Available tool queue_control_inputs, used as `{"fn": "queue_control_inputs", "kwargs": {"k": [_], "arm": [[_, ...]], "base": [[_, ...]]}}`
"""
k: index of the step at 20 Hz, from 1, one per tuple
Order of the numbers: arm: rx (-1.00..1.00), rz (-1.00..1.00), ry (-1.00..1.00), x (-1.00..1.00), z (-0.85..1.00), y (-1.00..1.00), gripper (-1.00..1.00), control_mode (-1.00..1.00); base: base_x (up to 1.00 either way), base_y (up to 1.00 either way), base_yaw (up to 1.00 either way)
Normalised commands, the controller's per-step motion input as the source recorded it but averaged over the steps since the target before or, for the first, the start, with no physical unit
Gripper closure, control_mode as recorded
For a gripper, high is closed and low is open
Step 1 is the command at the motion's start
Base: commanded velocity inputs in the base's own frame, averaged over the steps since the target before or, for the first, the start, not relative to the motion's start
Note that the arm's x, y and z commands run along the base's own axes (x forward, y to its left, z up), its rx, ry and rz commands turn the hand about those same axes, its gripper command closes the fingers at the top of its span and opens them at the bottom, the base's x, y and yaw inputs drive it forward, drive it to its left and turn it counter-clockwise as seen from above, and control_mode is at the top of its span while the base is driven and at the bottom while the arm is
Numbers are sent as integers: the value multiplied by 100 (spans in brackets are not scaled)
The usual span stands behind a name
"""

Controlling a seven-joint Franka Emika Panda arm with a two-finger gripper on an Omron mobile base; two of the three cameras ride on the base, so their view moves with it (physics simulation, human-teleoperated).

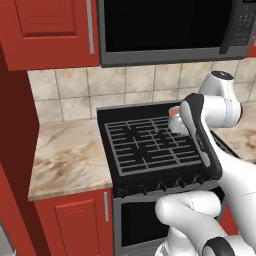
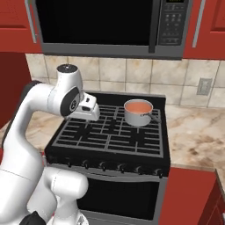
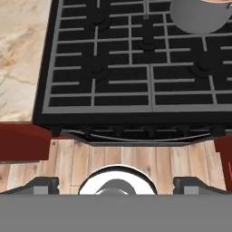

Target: Wait until the marinara sauce is simmered to a deep red color and then turn off the stove.

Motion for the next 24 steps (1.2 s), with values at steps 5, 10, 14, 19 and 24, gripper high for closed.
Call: {"fn": "queue_control_inputs", "kwargs": {"k": [5,10,14,19,24], "arm": [[0,0,0,0,0,0,-100,100],[0,0,0,0,0,0,-100,100],[0,0,0,0,0,0,-100,100],[0,0,0,0,0,0,-100,100],[0,4,0,0,-2,-12,-100,-100]], "base": [[0,73,-1],[10,41,0],[8,20,0],[10,3,0],[4,0,1]]}}
